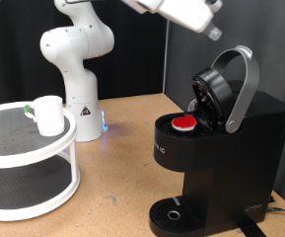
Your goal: Make a cup of coffee with the keurig machine
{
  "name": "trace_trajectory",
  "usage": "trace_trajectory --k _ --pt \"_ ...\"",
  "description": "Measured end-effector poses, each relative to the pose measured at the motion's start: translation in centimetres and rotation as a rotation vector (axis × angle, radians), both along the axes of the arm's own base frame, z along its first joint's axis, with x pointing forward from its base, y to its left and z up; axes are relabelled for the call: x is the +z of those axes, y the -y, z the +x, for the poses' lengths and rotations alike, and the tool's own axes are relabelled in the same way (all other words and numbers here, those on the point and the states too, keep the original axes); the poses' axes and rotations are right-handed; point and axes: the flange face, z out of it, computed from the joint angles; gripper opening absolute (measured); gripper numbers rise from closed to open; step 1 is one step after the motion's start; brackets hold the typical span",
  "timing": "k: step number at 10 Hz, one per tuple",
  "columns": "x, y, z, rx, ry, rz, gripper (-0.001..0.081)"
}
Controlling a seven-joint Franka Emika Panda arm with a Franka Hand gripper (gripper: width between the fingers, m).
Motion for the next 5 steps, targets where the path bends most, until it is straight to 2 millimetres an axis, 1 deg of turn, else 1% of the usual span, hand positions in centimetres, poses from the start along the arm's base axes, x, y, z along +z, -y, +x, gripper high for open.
trace_trajectory --k 5 --pt "2.6 -7.3 -0.1 0.035 0.03 -0.014 0.08"
